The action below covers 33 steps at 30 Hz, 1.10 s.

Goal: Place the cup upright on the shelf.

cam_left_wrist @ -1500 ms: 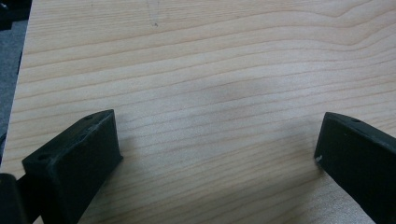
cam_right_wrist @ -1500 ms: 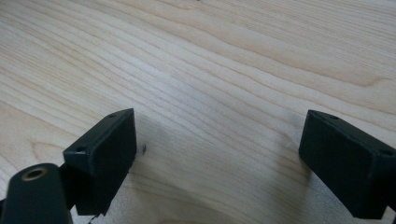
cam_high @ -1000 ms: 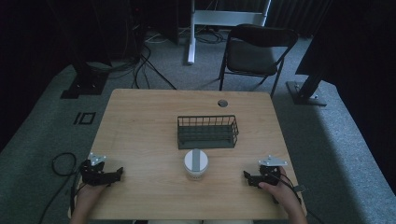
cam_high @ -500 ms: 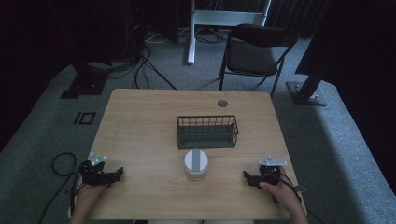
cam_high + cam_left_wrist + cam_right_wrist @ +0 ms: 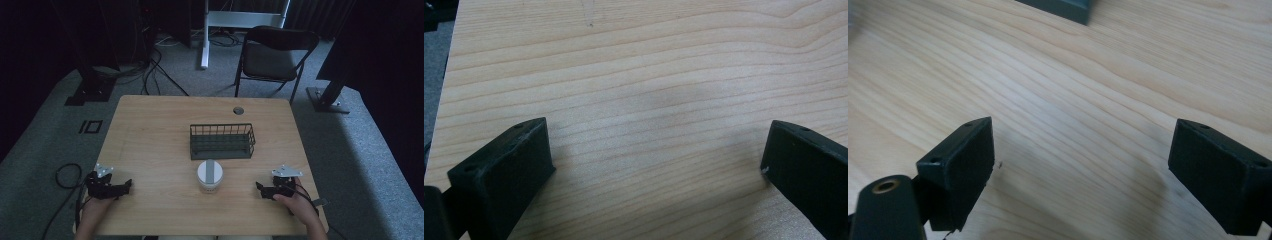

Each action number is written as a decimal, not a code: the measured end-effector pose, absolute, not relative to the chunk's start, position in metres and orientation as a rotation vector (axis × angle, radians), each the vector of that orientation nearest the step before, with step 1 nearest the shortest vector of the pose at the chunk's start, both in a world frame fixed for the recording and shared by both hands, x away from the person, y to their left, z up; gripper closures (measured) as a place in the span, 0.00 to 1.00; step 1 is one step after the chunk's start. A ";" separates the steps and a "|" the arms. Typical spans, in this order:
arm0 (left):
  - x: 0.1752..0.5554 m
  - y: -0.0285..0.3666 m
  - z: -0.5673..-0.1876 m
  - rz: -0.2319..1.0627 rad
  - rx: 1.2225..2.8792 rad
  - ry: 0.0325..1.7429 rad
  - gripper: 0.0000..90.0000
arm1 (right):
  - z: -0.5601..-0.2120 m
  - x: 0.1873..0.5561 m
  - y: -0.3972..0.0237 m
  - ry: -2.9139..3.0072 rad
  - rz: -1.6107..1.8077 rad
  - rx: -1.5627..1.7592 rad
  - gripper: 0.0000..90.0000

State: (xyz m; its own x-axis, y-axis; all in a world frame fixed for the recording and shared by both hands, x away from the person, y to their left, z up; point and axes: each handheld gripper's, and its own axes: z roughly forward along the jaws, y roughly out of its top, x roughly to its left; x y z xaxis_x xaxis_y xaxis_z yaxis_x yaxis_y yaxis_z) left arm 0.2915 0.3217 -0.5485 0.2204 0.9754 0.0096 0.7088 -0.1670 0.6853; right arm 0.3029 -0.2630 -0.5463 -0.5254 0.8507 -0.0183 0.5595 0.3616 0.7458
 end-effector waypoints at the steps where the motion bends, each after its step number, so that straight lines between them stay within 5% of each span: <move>1: 0.291 0.322 -0.548 0.625 1.946 1.548 0.00 | -0.546 0.303 -0.261 2.227 0.980 1.229 0.12; 33: 0.292 0.322 -0.549 0.623 1.946 1.544 0.00 | -0.545 0.295 -0.208 2.364 1.177 1.036 0.12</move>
State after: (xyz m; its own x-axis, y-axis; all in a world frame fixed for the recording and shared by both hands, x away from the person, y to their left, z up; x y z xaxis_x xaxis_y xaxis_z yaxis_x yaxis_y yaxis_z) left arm 0.2919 0.3219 -0.5486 0.2241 0.9745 0.0084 0.7075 -0.1686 0.6863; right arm 0.2951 -0.2079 -0.5447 -0.6931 0.7194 0.0456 0.4700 0.4032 0.7852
